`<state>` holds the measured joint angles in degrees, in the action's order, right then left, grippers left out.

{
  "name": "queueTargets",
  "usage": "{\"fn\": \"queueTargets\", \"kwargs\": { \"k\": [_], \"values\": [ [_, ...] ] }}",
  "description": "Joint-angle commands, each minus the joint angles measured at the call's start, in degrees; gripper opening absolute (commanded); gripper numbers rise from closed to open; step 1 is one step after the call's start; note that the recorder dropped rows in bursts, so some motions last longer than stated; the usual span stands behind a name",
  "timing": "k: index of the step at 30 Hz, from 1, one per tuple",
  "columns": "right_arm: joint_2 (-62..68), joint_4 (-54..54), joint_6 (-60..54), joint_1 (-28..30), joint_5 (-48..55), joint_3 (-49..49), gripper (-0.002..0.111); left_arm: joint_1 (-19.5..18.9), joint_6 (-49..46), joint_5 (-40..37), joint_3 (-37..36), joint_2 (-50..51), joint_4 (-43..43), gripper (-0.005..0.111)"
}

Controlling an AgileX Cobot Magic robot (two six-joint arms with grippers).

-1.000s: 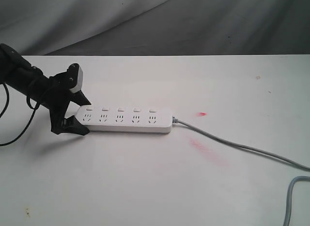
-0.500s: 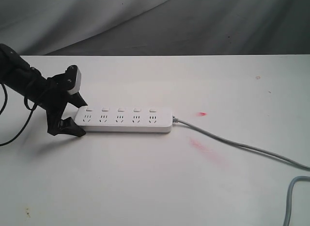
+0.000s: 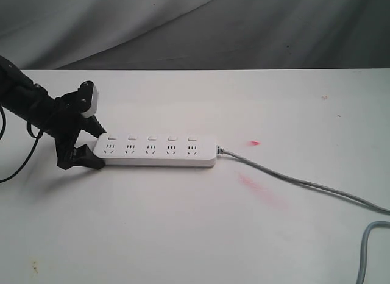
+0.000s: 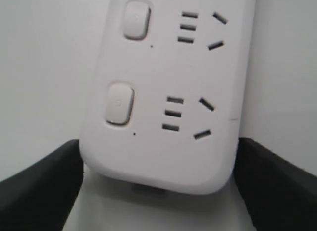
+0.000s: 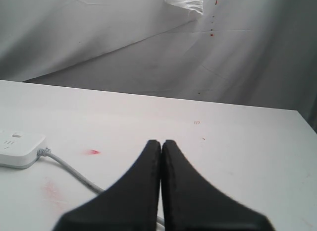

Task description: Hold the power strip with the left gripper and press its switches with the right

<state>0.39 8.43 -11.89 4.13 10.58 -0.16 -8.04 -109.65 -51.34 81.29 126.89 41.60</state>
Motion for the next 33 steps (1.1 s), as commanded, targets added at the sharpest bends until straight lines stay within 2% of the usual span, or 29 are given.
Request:
{"fn": "queueTargets", "kwargs": {
  "k": [1, 3, 6, 8, 33],
  "values": [
    [-0.39, 0.06, 0.33, 0.39, -0.03, 0.16, 0.000, -0.02, 0.20, 0.07, 0.31, -0.14, 1.83, 0.077],
    [-0.39, 0.06, 0.33, 0.39, -0.03, 0.16, 0.000, -0.02, 0.20, -0.06, 0.31, -0.14, 1.83, 0.076],
    [-0.39, 0.06, 0.33, 0.39, -0.03, 0.16, 0.000, -0.02, 0.20, -0.06, 0.31, -0.14, 1.83, 0.062],
    [-0.39, 0.06, 0.33, 0.39, -0.03, 0.16, 0.000, -0.02, 0.20, -0.06, 0.31, -0.14, 1.83, 0.057],
    [-0.39, 0.06, 0.33, 0.39, -0.03, 0.16, 0.000, -0.02, -0.08, 0.29, 0.31, -0.14, 1.83, 0.057]
  ]
}}
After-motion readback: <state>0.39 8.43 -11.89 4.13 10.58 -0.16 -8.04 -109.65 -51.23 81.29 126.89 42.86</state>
